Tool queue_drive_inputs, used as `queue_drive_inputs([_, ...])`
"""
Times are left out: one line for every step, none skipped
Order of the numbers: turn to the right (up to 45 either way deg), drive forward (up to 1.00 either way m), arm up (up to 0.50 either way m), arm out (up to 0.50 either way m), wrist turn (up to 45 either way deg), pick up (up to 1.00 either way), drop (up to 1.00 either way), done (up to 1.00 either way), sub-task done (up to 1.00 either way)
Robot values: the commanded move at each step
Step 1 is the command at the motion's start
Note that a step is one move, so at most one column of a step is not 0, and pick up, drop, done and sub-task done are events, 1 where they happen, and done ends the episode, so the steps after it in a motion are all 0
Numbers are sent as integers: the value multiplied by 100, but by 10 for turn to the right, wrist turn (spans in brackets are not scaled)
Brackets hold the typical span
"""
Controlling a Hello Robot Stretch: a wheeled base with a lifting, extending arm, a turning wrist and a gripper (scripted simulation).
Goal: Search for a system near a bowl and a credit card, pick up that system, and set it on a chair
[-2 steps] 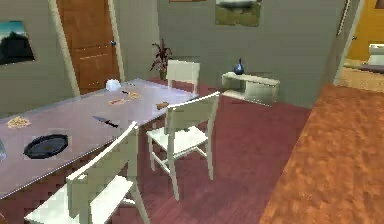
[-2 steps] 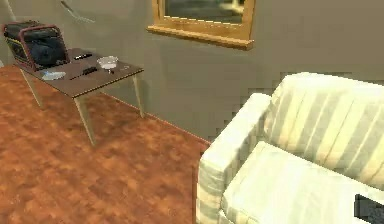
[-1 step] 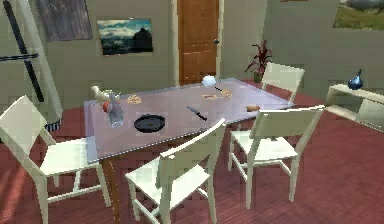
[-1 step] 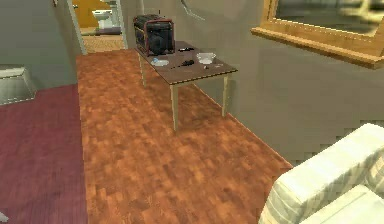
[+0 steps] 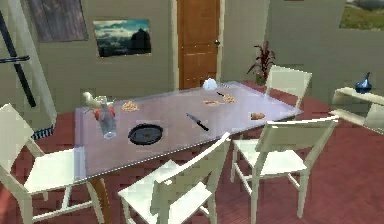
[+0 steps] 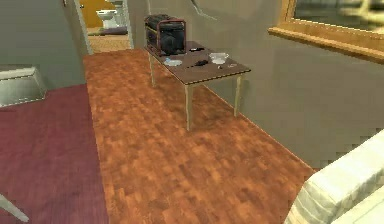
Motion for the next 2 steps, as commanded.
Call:
queue_drive_inputs([450,0,0,0,0,0,0,0,0])
queue_drive_inputs([360,0,0,0,0,0,0,0,0])
